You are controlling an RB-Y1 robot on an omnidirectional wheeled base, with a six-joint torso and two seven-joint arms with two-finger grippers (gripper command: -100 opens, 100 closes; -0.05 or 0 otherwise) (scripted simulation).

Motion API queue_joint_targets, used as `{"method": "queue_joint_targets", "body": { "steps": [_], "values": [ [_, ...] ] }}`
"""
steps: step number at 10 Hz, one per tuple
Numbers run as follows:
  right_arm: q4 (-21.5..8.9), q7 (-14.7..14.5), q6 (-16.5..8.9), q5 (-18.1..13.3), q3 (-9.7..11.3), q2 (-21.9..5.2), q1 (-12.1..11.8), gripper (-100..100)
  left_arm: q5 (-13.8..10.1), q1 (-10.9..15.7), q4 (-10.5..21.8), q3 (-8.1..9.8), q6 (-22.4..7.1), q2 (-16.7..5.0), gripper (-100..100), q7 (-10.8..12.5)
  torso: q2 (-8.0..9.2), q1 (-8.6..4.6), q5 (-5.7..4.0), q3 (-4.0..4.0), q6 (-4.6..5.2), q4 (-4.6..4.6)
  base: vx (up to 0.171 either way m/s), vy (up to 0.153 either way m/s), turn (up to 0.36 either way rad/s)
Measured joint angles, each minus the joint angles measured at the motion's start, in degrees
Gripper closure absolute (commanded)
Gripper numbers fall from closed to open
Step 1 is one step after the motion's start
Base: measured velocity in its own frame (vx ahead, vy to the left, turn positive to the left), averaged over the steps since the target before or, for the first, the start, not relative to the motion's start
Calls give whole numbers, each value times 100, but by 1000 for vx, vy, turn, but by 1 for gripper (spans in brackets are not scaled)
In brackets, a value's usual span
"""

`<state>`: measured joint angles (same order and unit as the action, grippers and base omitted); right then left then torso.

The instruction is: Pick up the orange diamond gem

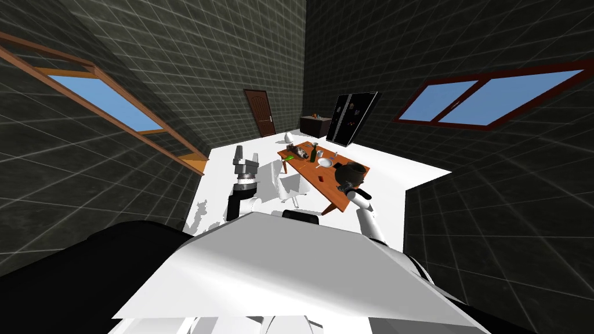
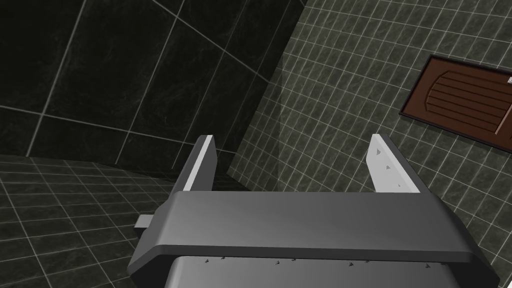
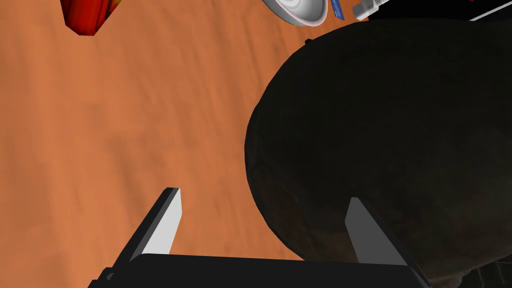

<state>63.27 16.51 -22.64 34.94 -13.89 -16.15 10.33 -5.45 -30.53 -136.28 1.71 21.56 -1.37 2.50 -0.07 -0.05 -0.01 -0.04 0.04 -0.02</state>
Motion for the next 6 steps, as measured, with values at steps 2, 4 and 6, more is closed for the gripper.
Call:
{"method": "queue_joint_targets", "body": {
  "steps": [2, 4, 6],
  "values": [
    [-275, 67, -108, 142, -56, -45, 173, -100, 0, 0, 0, 0, 0, 0, 0, 0, 0, 3, 1, 0, -3, 1, 13, -8, 68],
    [-603, 164, -272, 334, -140, -79, 338, -100, 0, 0, 0, 0, 0, 0, 0, 0, -3, 1, 1, -1, -3, 1, 19, -14, 61],
    [-1043, 250, -446, 550, -225, -134, 572, -100, 0, 0, 0, 0, 0, 0, 0, 0, -4, 2, 1, -2, -2, 0, 27, -13, 102]
  ]
}}
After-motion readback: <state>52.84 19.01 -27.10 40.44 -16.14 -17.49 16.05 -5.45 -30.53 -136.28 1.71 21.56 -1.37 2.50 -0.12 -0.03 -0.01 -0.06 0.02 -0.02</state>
